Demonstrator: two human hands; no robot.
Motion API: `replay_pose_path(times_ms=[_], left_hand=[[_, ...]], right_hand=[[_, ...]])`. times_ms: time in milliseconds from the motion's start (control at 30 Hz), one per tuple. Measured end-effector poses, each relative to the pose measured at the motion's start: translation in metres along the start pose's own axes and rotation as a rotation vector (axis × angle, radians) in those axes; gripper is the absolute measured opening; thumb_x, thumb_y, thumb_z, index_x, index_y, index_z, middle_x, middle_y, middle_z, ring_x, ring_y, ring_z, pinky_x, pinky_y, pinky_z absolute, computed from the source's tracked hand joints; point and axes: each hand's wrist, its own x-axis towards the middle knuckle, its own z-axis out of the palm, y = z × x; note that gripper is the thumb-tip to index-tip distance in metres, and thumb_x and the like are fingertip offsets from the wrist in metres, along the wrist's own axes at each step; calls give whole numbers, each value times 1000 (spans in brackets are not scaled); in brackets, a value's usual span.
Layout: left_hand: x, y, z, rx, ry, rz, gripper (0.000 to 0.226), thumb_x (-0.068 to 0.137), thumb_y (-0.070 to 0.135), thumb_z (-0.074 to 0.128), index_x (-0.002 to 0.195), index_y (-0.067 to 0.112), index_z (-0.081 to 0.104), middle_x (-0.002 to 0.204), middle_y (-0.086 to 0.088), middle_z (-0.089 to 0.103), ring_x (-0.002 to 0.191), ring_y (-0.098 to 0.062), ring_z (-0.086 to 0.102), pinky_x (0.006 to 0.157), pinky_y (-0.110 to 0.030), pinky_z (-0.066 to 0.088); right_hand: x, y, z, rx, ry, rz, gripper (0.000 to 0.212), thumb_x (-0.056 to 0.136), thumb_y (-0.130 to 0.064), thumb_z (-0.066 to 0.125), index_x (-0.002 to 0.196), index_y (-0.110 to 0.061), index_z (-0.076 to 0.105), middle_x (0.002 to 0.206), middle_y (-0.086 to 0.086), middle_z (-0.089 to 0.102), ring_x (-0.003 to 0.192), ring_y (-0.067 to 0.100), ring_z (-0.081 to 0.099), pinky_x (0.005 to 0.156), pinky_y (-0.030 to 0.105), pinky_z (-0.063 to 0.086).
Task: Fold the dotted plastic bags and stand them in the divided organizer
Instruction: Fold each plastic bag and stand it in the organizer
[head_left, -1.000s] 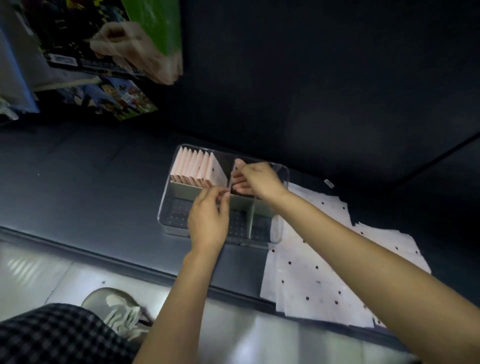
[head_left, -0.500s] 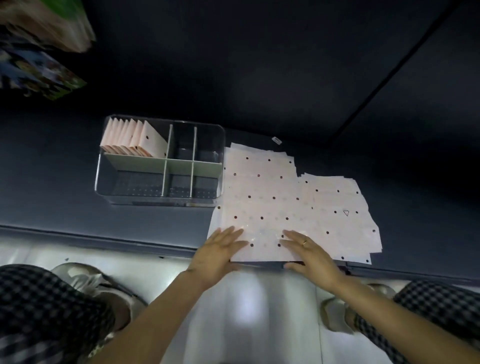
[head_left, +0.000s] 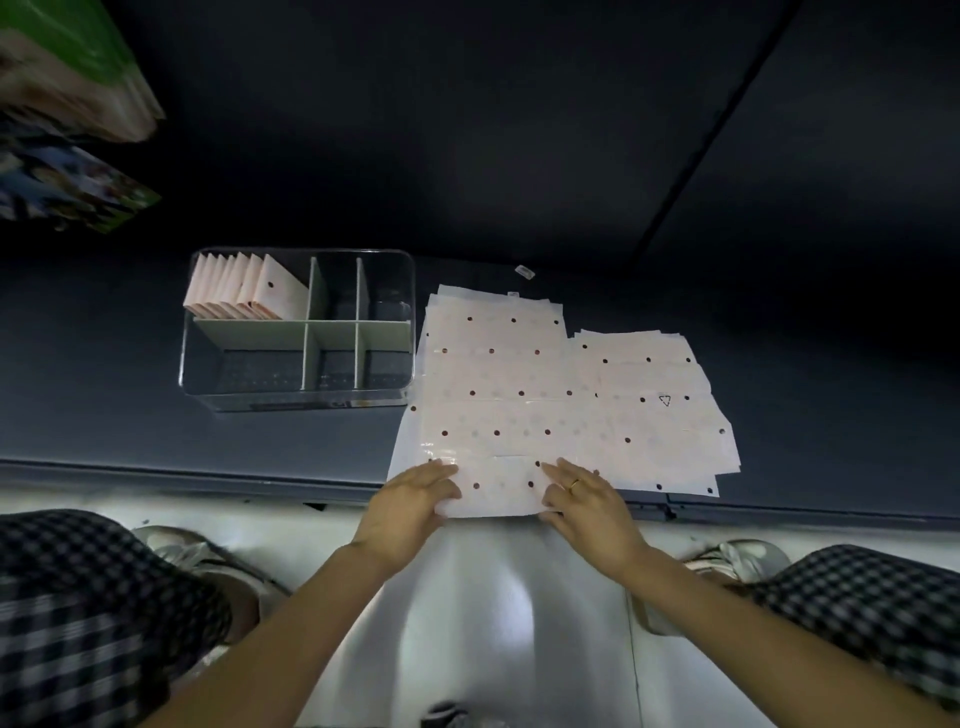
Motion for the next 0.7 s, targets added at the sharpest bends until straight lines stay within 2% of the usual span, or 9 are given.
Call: replay_pose_path(times_ms=[67,133,200,267,367,433,500,600,700], left_hand=[[-2,3,-1,-50,20,-55,17,95,25,53,105,28,66,143,17,43,137,-2,30,103,-16,30],[-3,6,-4,-70,5,-69,16,95,27,53,98,25,68,136,16,51,132,-3,38,95,-17,34],[-2,10,-11,-121,22,-83,15,93,28,55,98,22,68,123,13,60,118,-8,51,86,-18,39],[1,15,-22,-279,67,-136,15,93,31,56,94,21,68,103,11,68,98,-12,60,81,-24,46],[8,24,-44,-555,213,-228,17,94,33,54,82,27,64,81,11,68,81,-12,62,76,-26,45],[16,29,-60,-703,349,-265,17,95,32,52,85,29,65,83,14,69,84,-6,63,79,-24,46],[25,33,-73,-792,507,-280,16,96,28,51,92,27,66,89,14,70,89,-7,64,83,-29,48],[37,36,-82,-732,684,-301,19,97,24,49,108,21,64,103,9,66,95,-13,62,84,-38,52],[47,40,-77,-499,753,-238,25,97,18,49,118,21,60,119,8,58,110,-13,55,88,-38,50]], right_hand=[[-1,2,1,115,-5,16,21,59,-11,89,63,-10,68,99,6,73,96,27,69,75,34,58],[1,7,-4,220,-49,78,9,82,-15,72,80,-6,70,104,8,71,106,24,64,90,30,51],[4,15,-14,273,-85,101,20,93,-24,58,95,-7,67,99,4,69,103,20,59,88,32,47],[11,21,-34,299,-123,86,18,95,-26,53,101,-13,65,99,0,68,100,16,57,83,31,45],[29,30,-71,355,-263,61,11,94,-26,53,97,-21,63,91,-5,67,86,11,58,78,29,44],[44,34,-96,407,-261,59,8,92,-27,57,90,-24,64,84,-18,65,80,-2,57,76,24,42],[64,38,-114,448,-194,89,9,91,-25,59,84,-28,64,81,-22,62,79,-8,56,76,19,41],[106,48,-118,400,-109,178,10,90,-25,59,82,-28,64,86,-15,66,85,5,60,79,29,47],[151,60,-101,339,-110,288,11,90,-25,58,88,-20,67,93,-4,69,92,16,62,82,35,49]])
